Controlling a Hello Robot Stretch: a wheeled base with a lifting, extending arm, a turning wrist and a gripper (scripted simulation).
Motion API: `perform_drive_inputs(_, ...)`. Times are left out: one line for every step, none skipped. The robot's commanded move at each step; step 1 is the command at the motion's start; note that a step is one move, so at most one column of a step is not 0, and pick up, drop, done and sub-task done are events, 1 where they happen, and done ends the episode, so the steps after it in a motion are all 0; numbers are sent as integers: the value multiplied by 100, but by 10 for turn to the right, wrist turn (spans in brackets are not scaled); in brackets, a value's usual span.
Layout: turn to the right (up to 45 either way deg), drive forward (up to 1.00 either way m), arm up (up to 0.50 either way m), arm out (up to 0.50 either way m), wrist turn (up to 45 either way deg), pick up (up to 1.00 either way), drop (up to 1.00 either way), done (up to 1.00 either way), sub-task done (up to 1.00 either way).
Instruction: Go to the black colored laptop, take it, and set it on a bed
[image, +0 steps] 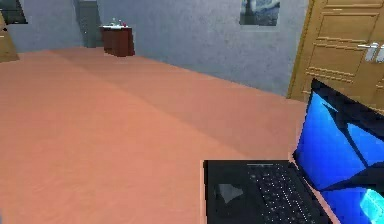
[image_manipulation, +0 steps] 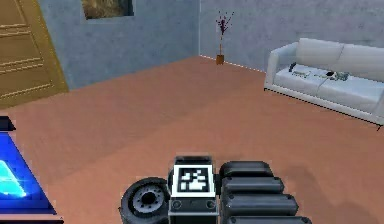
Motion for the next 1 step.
perform_drive_inputs(450,0,0,0,0,0,0,0,0)
